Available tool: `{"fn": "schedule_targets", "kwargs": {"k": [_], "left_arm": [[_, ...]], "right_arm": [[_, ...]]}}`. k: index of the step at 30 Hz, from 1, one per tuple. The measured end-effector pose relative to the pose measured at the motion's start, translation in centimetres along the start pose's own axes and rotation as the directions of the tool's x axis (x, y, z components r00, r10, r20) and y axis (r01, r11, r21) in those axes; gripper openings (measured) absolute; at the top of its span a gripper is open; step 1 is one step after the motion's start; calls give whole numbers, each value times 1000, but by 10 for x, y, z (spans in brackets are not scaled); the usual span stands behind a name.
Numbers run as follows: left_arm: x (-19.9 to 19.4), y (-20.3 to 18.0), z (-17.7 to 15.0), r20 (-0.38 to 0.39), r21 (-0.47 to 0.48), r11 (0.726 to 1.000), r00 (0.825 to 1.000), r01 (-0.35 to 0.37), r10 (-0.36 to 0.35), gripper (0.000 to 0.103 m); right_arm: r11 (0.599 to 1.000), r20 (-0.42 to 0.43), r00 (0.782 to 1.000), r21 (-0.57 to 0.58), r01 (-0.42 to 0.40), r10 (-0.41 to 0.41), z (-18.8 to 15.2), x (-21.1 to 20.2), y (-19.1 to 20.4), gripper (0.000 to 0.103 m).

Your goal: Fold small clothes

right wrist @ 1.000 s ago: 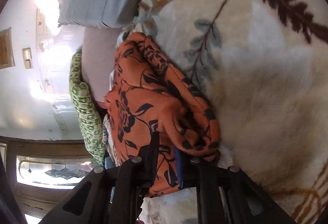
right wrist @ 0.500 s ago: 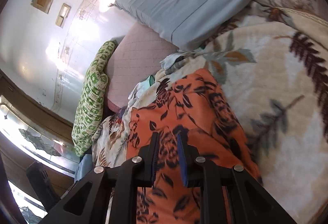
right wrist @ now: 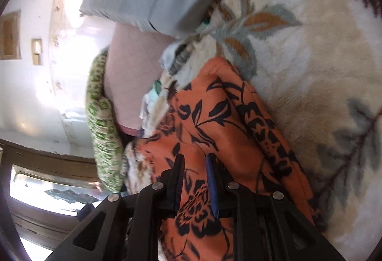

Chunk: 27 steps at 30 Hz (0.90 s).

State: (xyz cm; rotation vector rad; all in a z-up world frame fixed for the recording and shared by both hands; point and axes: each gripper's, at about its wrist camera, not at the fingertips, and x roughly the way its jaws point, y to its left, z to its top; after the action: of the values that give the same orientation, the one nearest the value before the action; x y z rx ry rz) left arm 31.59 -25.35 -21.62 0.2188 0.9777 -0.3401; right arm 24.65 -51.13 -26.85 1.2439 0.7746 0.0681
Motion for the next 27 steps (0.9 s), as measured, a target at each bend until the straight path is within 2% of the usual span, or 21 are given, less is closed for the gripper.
{"fn": "schedule_targets", "kwargs": {"k": [2,3,4,6,8,9,10,12,13,15,18,22,24,25,27], "left_arm": [[-21,-1,-15,32,16,999,999,33,-33,74],[-31,-2,-27,44,29,999,998,45,-46,74],[-37,-4,-35,50,40,998,997,55,-57,74],[-38,-12,-55,37,95,994,998,53,-57,75],[-26,-21,-73,-54,165,985,998,45,-37,75],[-20,-22,-79,-75,165,985,996,53,-41,76],[-19,-20,-83,-73,149,987,996,62,-51,76],[-24,-18,-84,-90,139,988,995,60,-48,77],[-29,-17,-84,-102,139,988,994,59,-45,77],[-47,-15,-85,-79,144,988,996,55,-44,77],[-72,-6,-89,4,148,988,999,40,-41,77],[-83,1,-95,42,133,991,999,16,-22,77],[-75,0,-97,29,151,988,999,13,-18,77],[-66,1,-99,10,162,987,1000,0,-1,77],[-45,0,-104,-55,173,985,998,-22,32,77]], "right_arm": [[999,-2,999,3,-36,36,-7,-17,4,36],[999,-14,999,5,-41,41,-12,-24,5,46],[999,-15,999,-5,-37,37,-19,-31,7,49],[997,-15,1000,-75,0,-1,-35,-42,16,49],[990,-47,995,-116,85,-91,-50,-38,17,49],[987,-67,989,-105,124,-132,-57,-32,9,50],[985,-82,985,-93,144,-152,-62,-27,1,46],[981,-43,984,-103,166,-171,-70,-29,-9,32],[981,-41,984,-100,168,-173,-72,-33,-9,32],[979,-34,984,-108,173,-178,-82,-47,-4,32],[965,21,979,-170,202,-201,-101,-70,8,33],[949,75,982,-255,186,-172,-115,-86,29,35],[938,50,977,-272,213,-207,-117,-78,34,35],[934,9,971,-271,232,-239,-118,-65,31,35],[921,-59,946,-254,294,-318,-120,-41,20,33]]}}
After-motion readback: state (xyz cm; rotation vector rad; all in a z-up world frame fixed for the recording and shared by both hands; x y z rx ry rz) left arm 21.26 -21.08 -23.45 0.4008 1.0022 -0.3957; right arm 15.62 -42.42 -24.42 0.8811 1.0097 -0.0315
